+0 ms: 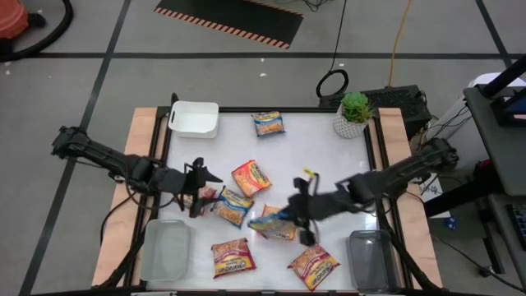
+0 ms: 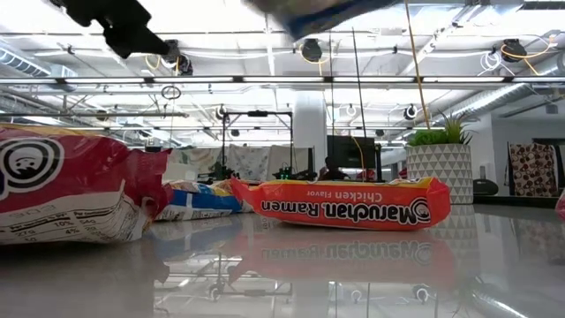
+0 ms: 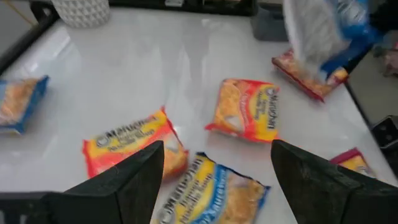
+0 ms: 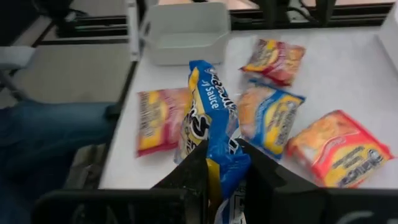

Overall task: Sort Maruchan noodles
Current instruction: Put the middle right blue noodle pack into the black bin

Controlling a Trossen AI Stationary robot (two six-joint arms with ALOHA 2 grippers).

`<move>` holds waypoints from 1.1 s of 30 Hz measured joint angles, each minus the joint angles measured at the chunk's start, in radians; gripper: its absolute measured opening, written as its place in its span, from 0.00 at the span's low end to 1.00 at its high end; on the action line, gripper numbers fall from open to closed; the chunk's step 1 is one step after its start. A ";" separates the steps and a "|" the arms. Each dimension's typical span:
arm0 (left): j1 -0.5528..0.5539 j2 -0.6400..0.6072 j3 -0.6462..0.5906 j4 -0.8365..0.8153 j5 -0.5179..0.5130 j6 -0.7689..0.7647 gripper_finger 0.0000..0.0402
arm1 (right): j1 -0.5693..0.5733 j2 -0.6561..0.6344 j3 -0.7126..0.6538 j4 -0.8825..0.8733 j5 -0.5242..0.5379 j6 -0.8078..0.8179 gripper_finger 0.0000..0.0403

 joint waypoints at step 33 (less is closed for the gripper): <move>-0.149 0.302 0.000 0.668 -0.275 -0.147 0.74 | 0.759 -0.326 -0.001 -0.758 0.373 0.642 0.12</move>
